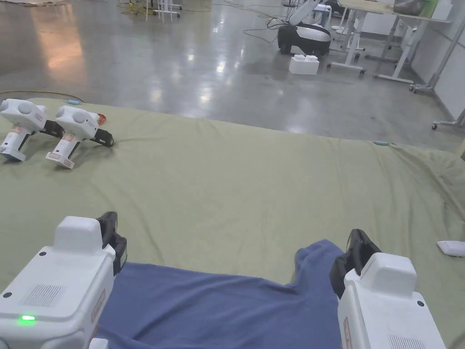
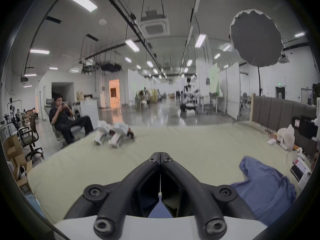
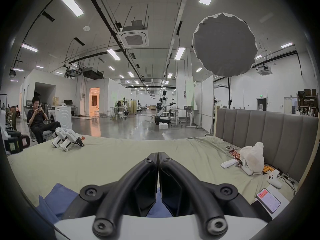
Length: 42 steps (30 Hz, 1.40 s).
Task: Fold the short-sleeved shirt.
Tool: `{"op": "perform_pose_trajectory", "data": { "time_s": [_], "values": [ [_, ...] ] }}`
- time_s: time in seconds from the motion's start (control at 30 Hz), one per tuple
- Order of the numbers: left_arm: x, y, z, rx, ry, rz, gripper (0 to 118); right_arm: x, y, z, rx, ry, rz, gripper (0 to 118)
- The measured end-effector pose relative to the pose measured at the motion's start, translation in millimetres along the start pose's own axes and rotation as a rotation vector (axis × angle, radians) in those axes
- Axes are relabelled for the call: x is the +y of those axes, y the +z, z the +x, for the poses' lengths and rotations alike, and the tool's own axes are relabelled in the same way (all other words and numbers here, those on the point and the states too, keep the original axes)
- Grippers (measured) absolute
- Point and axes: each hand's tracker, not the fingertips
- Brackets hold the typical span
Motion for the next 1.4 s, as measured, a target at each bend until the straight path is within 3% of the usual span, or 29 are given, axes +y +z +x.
{"op": "perform_pose_trajectory", "data": {
  "time_s": [0.33, 0.4, 0.47, 0.5, 0.53, 0.67, 0.7, 0.77, 0.83, 0.9, 0.93, 1.0, 1.03, 1.07, 1.13, 1.17, 1.3, 1.4],
  "values": [
    [-47.6, -156.7, -78.4, -0.098, 0.140, -0.560, 3, -28.8, -16.6, 11.8, 0.005, 0.031, -0.139, 0],
    [-52.7, -172.9, -78.9, -0.092, 0.153, -0.607, 19, -34.4, -19.2, 14.8, 0.001, 0.033, -0.160, 0],
    [-60.8, -193.3, -83.7, -0.116, 0.172, -0.670, 55, -40.4, -20.8, 18.1, 0.000, 0.041, -0.184, 0],
    [-65.5, -203.6, -83.7, -0.096, 0.168, -0.708, 67, -43.4, -21.9, 19.6, -0.002, 0.047, -0.197, 0],
    [-73.9, -213.1, -84.5, -0.092, 0.170, -0.738, 69, -46.0, -22.9, 21.1, -0.006, 0.054, -0.208, 0],
    [-95.9, -232.9, -70.9, -0.058, 0.080, -0.877, 67, -55.1, -26.9, 27.9, -0.020, 0.061, -0.250, 0],
    [-97.4, -229.7, -65.1, -0.053, 0.059, -0.830, 65, -57.5, -28.5, 29.8, -0.024, 0.061, -0.263, 0],
    [-94.0, -226.4, -56.1, -0.031, 0.016, -0.810, 50, -61.8, -31.4, 34.2, -0.031, 0.060, -0.281, 0],
    [-93.3, -222.4, -48.3, -0.048, -0.007, -0.771, 24, -65.2, -36.3, 38.5, -0.044, 0.062, -0.305, 1],
    [-93.7, -221.2, -41.9, -0.084, -0.037, -0.753, 20, -69.4, -45.3, 45.2, -0.052, 0.056, -0.343, 1],
    [-93.6, -216.7, -40.9, -0.099, -0.036, -0.746, 5, -72.0, -52.6, 49.4, -0.057, 0.056, -0.384, 1],
    [-94.7, -213.0, -41.2, -0.093, -0.037, -0.731, 1, -76.3, -68.4, 59.9, -0.065, 0.052, -0.459, 3],
    [-93.8, -210.5, -43.3, -0.094, -0.027, -0.723, 1, -77.5, -77.1, 67.5, -0.070, 0.047, -0.485, 13],
    [-92.9, -205.9, -46.9, -0.095, -0.012, -0.706, 0, -78.0, -86.8, 74.6, -0.064, 0.052, -0.517, 32],
    [-87.5, -196.6, -50.6, -0.093, 0.008, -0.675, 0, -79.5, -110.5, 92.4, -0.076, 0.055, -0.590, 79],
    [-85.2, -192.8, -51.1, -0.092, 0.010, -0.671, 0, -81.7, -124.2, 99.0, -0.073, 0.069, -0.636, 88],
    [-76.9, -175.7, -51.9, -0.093, 0.011, -0.623, 0, -99.7, -179.1, 124.8, -0.065, 0.086, -0.811, 87],
    [-75.5, -167.5, -53.8, -0.103, 0.034, -0.584, 0, -117.9, -208.5, 135.1, -0.037, 0.039, -0.914, 77]
  ]
}}
